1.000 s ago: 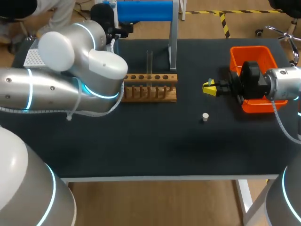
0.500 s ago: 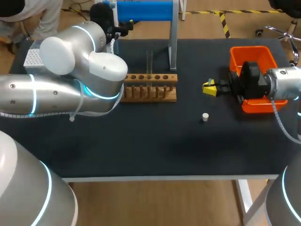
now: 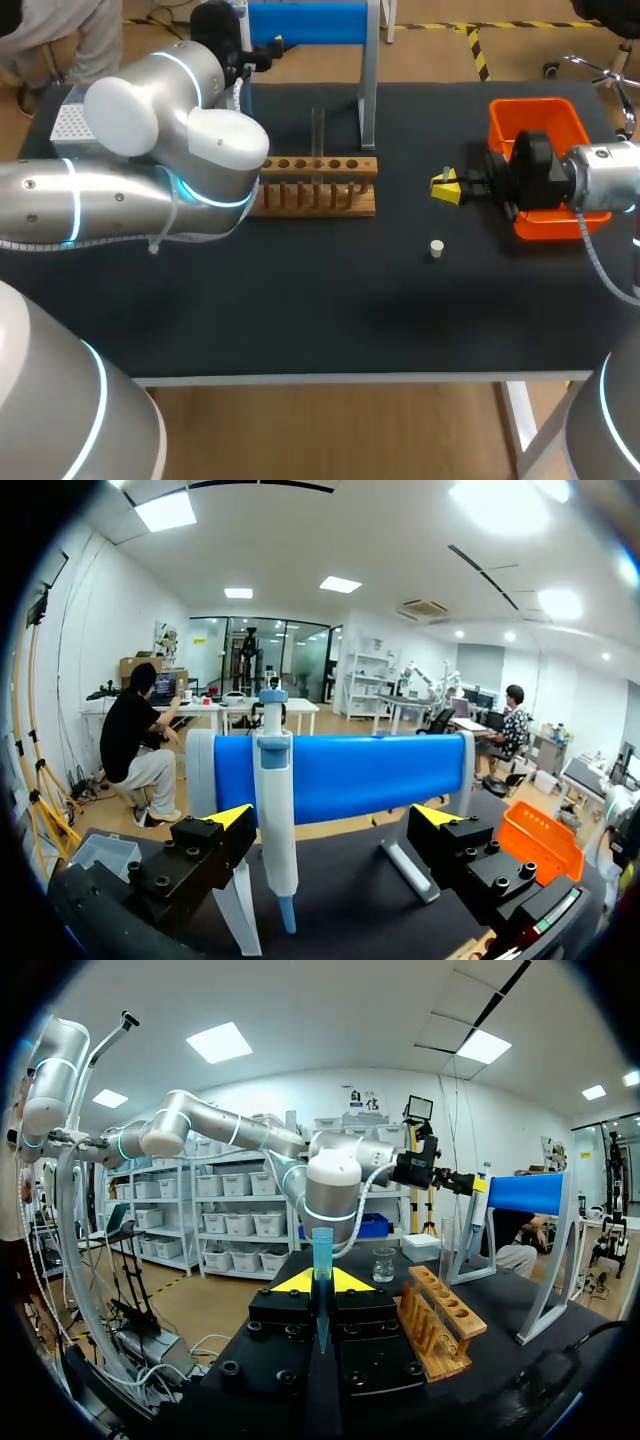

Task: Invert the test tube, pick up the pipette, mount the tip to pipette, aspirate from beaker and dispense into the tube, eject the tip, return the pipette, and cap with the stopper.

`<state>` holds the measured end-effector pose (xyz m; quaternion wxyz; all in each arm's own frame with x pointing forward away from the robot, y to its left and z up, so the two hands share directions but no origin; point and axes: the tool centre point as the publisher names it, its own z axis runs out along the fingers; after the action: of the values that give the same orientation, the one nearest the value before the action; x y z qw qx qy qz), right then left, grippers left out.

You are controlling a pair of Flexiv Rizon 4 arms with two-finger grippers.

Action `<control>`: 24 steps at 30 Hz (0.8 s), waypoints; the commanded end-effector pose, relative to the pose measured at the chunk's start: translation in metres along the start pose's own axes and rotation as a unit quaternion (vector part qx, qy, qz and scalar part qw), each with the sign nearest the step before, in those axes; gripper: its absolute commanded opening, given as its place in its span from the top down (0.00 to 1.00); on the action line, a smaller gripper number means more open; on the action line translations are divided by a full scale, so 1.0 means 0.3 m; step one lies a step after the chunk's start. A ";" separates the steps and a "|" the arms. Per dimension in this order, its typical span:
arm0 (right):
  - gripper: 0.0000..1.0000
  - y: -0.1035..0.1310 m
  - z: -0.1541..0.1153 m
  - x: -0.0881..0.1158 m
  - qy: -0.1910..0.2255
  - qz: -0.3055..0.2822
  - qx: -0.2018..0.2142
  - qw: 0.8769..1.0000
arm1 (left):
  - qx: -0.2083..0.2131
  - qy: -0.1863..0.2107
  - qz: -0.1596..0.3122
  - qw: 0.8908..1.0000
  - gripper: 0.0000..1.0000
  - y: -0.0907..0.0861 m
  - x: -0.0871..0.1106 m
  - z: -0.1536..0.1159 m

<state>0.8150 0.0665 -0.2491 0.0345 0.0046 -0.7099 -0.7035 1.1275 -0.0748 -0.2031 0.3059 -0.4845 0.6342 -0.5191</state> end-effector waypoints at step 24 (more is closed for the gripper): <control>1.00 0.001 -0.003 0.000 0.001 0.000 0.000 1.000 | 0.012 -0.037 -0.001 0.999 0.00 -0.023 -0.040 0.045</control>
<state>0.8150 0.0665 -0.2491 0.0345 0.0046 -0.7099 -0.7035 1.1434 -0.0643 -0.1999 0.3307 -0.4967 0.6186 -0.5111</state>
